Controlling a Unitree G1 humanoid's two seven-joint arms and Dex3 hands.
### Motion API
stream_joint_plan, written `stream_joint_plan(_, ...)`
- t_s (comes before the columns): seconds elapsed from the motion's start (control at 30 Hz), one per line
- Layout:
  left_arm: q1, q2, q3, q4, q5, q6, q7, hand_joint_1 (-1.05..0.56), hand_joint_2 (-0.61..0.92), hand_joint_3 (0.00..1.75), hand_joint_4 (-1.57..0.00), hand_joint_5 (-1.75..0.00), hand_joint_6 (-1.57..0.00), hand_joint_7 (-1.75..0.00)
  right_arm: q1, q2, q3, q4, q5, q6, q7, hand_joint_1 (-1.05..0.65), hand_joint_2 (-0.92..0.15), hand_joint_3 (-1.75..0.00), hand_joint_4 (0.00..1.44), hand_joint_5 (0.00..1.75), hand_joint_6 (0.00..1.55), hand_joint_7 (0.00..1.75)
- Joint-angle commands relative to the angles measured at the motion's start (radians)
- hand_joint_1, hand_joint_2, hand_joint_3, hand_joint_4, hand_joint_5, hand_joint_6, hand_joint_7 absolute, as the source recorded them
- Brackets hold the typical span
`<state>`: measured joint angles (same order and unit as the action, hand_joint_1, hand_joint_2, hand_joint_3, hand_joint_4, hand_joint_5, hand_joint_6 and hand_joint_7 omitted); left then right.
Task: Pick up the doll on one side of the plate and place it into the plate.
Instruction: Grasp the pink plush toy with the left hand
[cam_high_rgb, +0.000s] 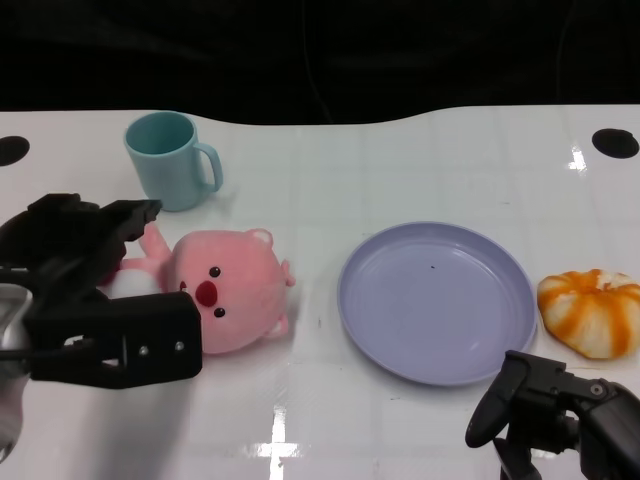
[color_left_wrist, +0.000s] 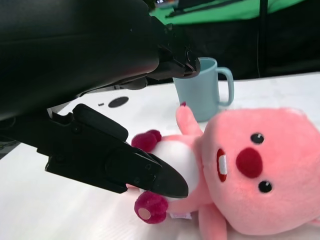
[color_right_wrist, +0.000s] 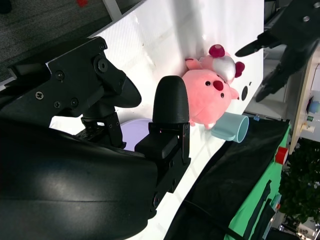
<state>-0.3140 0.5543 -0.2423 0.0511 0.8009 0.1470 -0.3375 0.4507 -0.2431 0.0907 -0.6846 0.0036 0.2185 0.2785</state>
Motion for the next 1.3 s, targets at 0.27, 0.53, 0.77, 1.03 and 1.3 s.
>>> stream_joint_plan(0.27,-0.194,-0.056,-0.122,0.394,0.028,-0.041,0.095,-0.69,0.9,0.0,-0.08,-0.32,-0.21,-0.01,0.011,-0.003,-0.003,-0.019,0.007,0.014,-0.005,-0.01,-0.63,-1.1,0.61,1.75,0.53,1.51)
stream_joint_plan(0.53,-0.312,-0.137,-0.214,0.664,0.029,-0.049,0.135,-0.68,0.9,0.01,-0.15,-0.18,-0.22,0.0,0.016,-0.004,-0.008,-0.029,0.014,0.021,-0.002,-0.01,-0.64,-1.1,0.62,1.75,0.53,1.51)
stream_joint_plan(0.77,-0.394,-0.221,-0.272,0.921,0.013,-0.077,0.213,-0.67,0.9,0.0,-0.23,-0.13,-0.28,-0.02,0.024,-0.005,-0.011,-0.04,0.016,0.028,0.001,-0.02,-0.65,-1.09,0.61,1.75,0.53,1.51)
stream_joint_plan(1.03,-0.428,-0.303,-0.264,1.087,-0.06,-0.102,0.282,-0.53,0.92,0.11,-0.58,-0.12,-0.64,-0.05,0.027,-0.005,-0.01,-0.046,0.013,0.03,0.0,-0.02,-0.65,-1.08,0.61,1.74,0.54,1.5)
stream_joint_plan(1.3,-0.427,-0.336,-0.277,1.166,-0.094,-0.096,0.284,-0.34,0.91,0.02,-0.88,-0.54,-1.18,-0.09,0.032,-0.004,-0.01,-0.049,0.013,0.03,-0.001,-0.02,-0.63,-1.1,0.62,1.74,0.54,1.5)
